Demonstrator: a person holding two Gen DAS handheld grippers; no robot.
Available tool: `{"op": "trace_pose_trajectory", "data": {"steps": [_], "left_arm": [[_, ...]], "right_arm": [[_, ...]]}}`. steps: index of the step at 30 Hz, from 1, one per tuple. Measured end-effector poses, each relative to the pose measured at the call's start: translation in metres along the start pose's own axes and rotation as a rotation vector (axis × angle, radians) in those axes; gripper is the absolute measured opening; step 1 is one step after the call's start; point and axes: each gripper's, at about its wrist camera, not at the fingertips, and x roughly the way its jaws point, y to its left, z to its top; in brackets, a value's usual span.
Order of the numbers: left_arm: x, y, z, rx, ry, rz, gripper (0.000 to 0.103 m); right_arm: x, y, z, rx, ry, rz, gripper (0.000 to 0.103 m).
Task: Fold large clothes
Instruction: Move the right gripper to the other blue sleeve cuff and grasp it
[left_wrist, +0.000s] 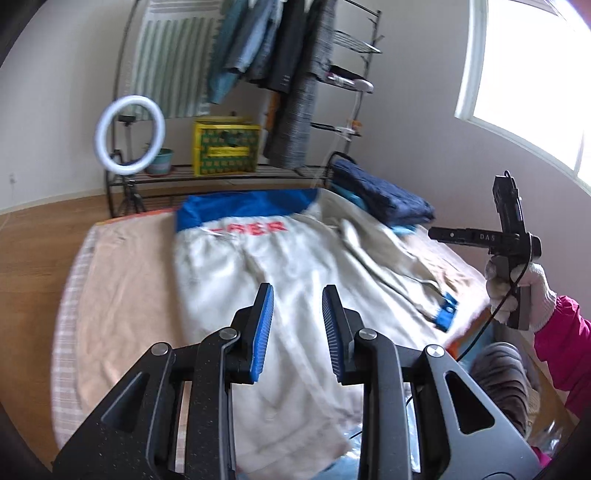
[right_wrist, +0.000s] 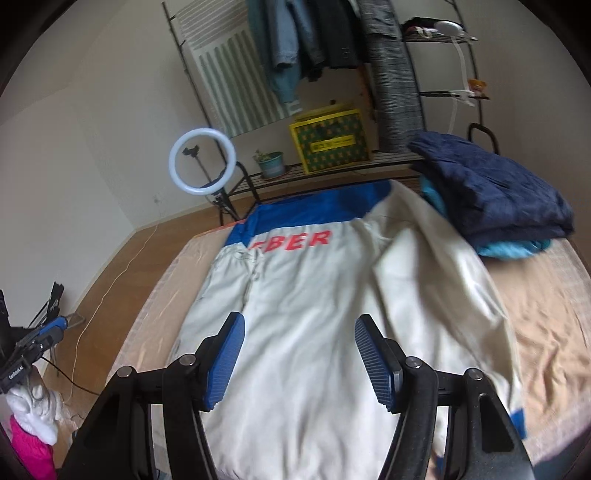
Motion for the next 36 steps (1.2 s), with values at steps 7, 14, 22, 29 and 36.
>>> {"op": "trace_pose_trajectory", "data": {"steps": [7,14,22,29,36], "left_arm": [[0.036,-0.048,-0.026,-0.035,0.077,-0.112,0.034],[0.091,-0.080,-0.069,-0.062,0.231,-0.181,0.037],[0.120,-0.090,-0.090,-0.105,0.315,-0.198,0.037],[0.129,-0.093,-0.094,-0.106,0.338,-0.202,0.037],[0.125,-0.091,-0.098,-0.107,0.343,-0.201,0.037]], "right_arm": [[-0.041,-0.083,-0.023,0.114,0.008,-0.109,0.065],[-0.046,-0.168,-0.051,0.260,0.074,-0.175,0.065],[-0.016,-0.229,-0.082,0.341,0.205,-0.168,0.065],[0.002,-0.265,-0.105,0.465,0.229,-0.116,0.063],[0.018,-0.254,-0.118,0.412,0.250,-0.147,0.059]]}}
